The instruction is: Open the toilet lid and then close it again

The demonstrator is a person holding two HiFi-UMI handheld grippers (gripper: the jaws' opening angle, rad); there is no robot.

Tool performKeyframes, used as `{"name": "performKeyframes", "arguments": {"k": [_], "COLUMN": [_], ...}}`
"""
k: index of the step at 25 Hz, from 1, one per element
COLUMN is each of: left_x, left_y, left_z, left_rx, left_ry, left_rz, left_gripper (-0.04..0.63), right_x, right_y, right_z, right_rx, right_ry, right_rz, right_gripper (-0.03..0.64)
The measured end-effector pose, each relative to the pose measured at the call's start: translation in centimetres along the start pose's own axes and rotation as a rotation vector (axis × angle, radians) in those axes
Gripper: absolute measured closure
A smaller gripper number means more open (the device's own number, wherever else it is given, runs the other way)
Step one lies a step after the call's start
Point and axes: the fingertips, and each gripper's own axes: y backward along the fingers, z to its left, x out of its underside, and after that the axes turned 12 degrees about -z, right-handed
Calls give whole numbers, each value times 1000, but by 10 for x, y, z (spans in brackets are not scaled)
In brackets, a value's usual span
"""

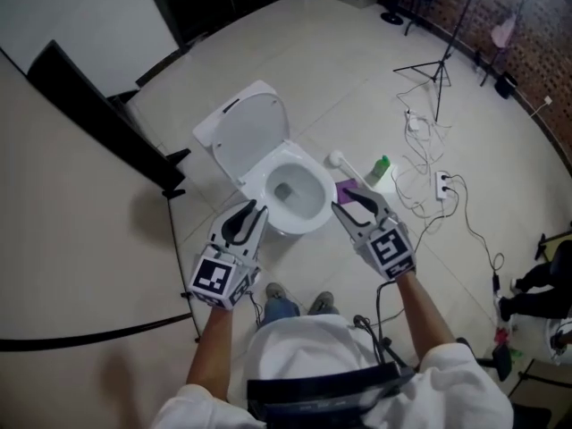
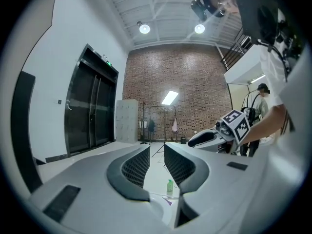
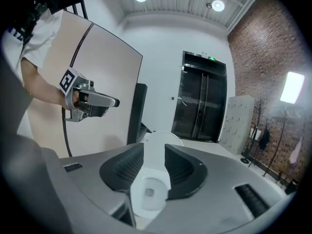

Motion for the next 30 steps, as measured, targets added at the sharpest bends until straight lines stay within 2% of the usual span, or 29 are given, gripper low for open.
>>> {"name": "performKeyframes", "arguments": {"k": [3,7,12,16,19,24,27,30], "left_x": [8,20,41,44,50,80,106,130], "left_y": [-4,-23,-62,-101,-123,-165,-188,-210], "left_z": [20,60,107,126,140,146,142,144], "left_rx": [-36,-73,-66,-41,-66,-180,-291,-390], "left_ry": [-3,-6,-56,-47,-52,-51,-10,28], "left_rz": [11,0,-29,-18,1,-6,13,-17], "left_gripper": [511,511,511,511,511,511,511,511], "right_x": [12,31,28,26,41,89,118,133], "right_y": [-20,-63,-138,-208,-258,-336,-368,-402], "right_z": [-13,-49,-106,-150,-173,-217,-225,-217], "right_rx": [-54,-140,-194,-320,-435,-634,-772,-866], "right_ry": [21,105,145,184,199,212,230,253], "right_rz": [35,87,107,107,121,140,156,138], "right_gripper": [486,486,462,460,434,431,431,431]}}
